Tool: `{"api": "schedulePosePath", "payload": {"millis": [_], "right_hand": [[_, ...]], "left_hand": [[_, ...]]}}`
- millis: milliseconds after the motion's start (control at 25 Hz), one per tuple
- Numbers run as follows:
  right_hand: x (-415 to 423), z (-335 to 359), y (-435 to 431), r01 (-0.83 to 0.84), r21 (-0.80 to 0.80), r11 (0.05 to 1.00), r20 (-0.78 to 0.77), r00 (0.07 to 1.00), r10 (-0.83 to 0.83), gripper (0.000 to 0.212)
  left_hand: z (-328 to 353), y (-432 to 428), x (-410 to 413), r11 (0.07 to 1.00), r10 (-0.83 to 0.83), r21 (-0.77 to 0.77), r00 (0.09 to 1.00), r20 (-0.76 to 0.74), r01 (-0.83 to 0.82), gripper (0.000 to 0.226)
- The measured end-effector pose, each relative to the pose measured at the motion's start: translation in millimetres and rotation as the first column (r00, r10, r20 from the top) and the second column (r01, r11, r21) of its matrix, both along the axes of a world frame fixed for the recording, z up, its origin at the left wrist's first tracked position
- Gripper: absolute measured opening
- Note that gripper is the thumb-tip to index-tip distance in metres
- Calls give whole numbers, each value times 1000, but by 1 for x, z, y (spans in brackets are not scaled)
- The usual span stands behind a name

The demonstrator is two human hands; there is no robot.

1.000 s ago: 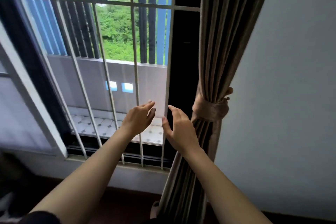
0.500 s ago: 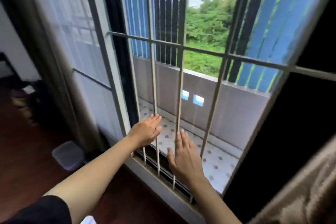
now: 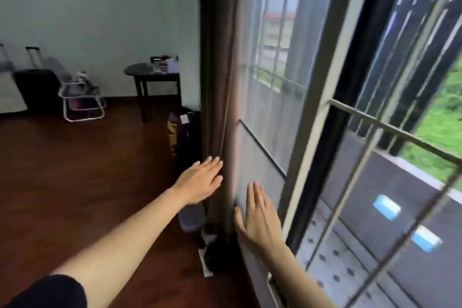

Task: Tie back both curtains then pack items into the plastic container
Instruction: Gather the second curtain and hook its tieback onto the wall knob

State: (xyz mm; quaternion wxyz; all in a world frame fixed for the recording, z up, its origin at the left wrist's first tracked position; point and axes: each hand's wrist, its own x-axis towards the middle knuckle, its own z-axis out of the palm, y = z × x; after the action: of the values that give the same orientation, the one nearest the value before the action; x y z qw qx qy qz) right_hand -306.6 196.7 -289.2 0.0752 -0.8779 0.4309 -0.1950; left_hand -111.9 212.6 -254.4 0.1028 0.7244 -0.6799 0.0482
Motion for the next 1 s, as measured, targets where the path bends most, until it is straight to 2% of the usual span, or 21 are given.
{"api": "schedulePosePath", "payload": {"millis": [120,240,320,520,760,1000], "right_hand": [[74,5,-37,-26,21,999,28,999,25,77],[159,9,-78,-50,58,997,63,997,46,79],[198,10,-93,-92,71,993,58,994,88,86],[298,5,-144,-143,79,987,83,987,136,89],[424,-6,-244,-171,51,984,107,981,165,70],[533,-12,-366,5,67,998,93,996,-12,82]], "left_hand": [[6,-19,73,995,103,11,993,-52,-103,54],[12,-45,155,984,180,5,983,-36,-180,59],[14,-55,193,979,205,1,978,-29,-205,56],[2,-94,285,964,265,-3,963,-47,-265,54],[1,-199,401,976,208,-48,977,-53,-211,54],[11,-329,503,996,78,-28,993,-91,-81,56]]}}
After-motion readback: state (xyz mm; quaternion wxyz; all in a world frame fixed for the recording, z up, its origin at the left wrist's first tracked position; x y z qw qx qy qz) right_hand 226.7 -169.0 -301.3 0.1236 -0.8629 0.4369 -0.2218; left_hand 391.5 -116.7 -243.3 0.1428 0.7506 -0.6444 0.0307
